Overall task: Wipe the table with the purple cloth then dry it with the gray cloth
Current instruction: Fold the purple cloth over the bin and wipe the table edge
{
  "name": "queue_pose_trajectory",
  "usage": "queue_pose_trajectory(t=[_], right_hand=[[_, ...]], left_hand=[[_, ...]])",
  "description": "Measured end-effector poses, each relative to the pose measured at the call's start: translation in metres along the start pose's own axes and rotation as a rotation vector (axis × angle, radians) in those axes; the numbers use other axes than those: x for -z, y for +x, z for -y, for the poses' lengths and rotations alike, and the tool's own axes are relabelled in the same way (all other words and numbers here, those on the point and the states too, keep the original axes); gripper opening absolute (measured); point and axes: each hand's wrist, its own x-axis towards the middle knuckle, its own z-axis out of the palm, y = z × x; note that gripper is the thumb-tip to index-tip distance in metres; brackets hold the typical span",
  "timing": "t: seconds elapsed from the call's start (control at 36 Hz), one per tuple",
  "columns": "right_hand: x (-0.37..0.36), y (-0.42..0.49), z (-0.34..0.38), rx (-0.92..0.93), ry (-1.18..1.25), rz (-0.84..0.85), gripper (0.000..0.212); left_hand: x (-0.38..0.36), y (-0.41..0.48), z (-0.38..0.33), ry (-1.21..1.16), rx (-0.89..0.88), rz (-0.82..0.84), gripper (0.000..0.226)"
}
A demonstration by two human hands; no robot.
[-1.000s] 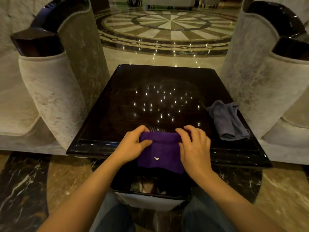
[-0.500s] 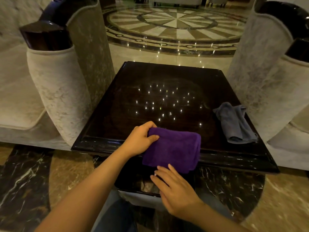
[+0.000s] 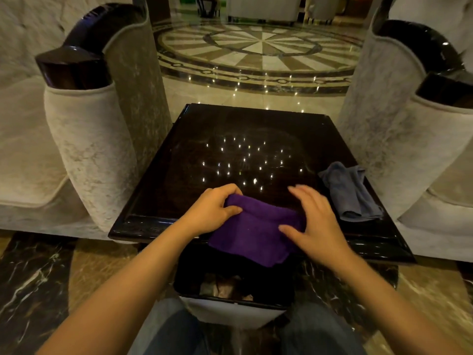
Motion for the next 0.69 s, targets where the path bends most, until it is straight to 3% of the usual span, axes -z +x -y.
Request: queue_pose_trajectory(t=[0.06,0.11,0.17,0.22,0.39,0.69], right_hand=[[0.013,0.02,-0.002,-0.117,0.026,0.179,0.075],[0.021,0.033,-0.004,-0.123,0.058,0.27,0.053],[0.03,0.043,0.0,-0.053,0.056,0.242,0.027],[0.041,0.052,0.005,0.013,0.034,0.154,0.015],[0.068,0.076,0.017,0.199,-0.064,-0.11,0.011],[0.009,0.061,-0.017,0.019,0.054,0.287,0.019]], left_hand=[[0.005,0.003,-0.007,0.035,-0.032,-0.011,0.011],[0.011,0.006,-0.015,0.065,-0.068,-0.033,0.011],[0.018,0.011,-0.022,0.056,-0.102,-0.057,0.012],[0.027,0.015,-0.031,0.029,-0.143,-0.105,0.013],[0.051,0.028,-0.048,0.014,-0.226,-0.249,0.019],[0.008,0.033,0.018,-0.069,0.109,-0.064,0.021]])
